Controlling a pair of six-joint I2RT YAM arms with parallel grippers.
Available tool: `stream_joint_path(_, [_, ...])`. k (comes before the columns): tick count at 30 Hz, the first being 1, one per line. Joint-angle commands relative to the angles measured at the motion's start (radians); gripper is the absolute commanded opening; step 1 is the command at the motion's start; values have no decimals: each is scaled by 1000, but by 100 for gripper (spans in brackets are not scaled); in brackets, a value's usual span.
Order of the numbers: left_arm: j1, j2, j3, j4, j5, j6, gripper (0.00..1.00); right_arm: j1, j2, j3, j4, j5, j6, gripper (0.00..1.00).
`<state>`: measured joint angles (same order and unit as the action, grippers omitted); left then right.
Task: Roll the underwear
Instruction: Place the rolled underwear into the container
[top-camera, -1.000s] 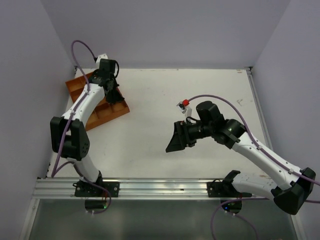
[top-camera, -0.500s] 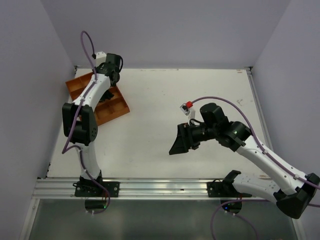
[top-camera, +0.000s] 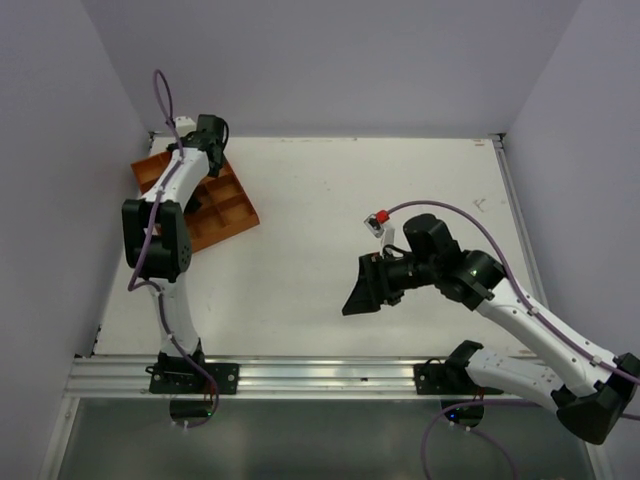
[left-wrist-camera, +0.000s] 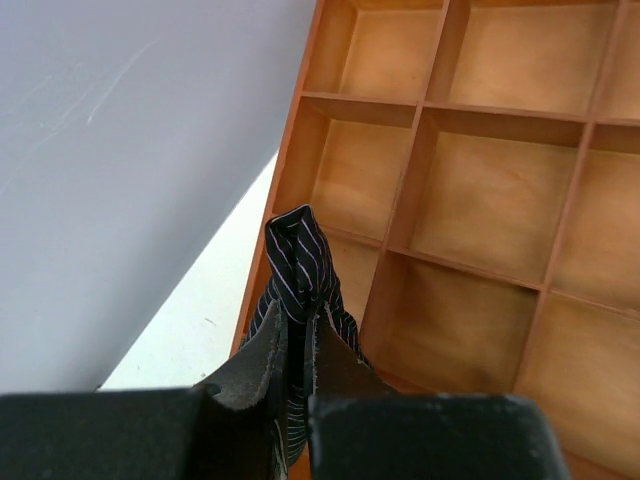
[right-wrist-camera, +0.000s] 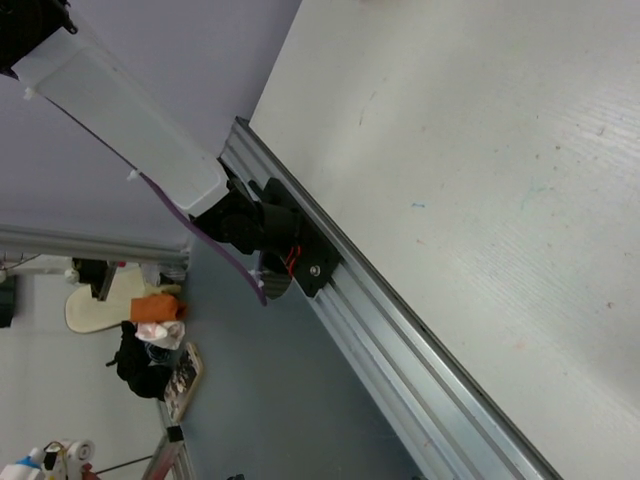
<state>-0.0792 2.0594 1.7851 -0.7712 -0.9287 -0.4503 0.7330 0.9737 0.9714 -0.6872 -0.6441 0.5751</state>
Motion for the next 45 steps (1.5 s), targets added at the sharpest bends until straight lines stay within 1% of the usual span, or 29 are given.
stream_joint_path(1, [9, 39, -26, 53, -67, 33, 0, 3, -33, -19, 17, 12, 6, 66])
stream_joint_path(5, [7, 70, -30, 142, -64, 48, 0, 3, -55, -42, 15, 24, 14, 66])
stream_joint_path(11, [4, 142, 42, 173, -12, 10, 0, 3, -90, -91, 37, 31, 46, 66])
stream_joint_path(22, [-24, 238, 186, 162, 50, -65, 0, 3, -81, -92, 9, 35, 12, 66])
stream_joint_path(25, [-27, 261, 209, 158, 82, -108, 0, 3, -75, -86, 2, 37, 0, 66])
stream_joint_path(30, [-27, 280, 206, 142, 116, -172, 0, 3, -69, -77, -8, 41, -18, 66])
stream_joint_path(34, [-27, 257, 136, 182, 123, -205, 0, 2, -61, -76, -8, 41, -26, 66])
stream_joint_path(36, [-27, 220, 64, 211, 132, -228, 0, 3, -58, -73, -9, 40, -32, 66])
stream_joint_path(37, [-27, 200, 30, 274, 148, -229, 0, 5, -56, -73, -9, 40, -35, 66])
stream_joint_path(38, [-27, 158, -46, 318, 163, -217, 0, 3, -52, -71, -11, 40, -37, 66])
stream_joint_path(40, [-27, 119, -93, 387, 197, -218, 0, 3, -49, -71, -9, 38, -43, 66])
stream_joint_path(45, [-27, 50, -173, 417, 237, -240, 0, 3, -37, -76, 14, 23, -43, 66])
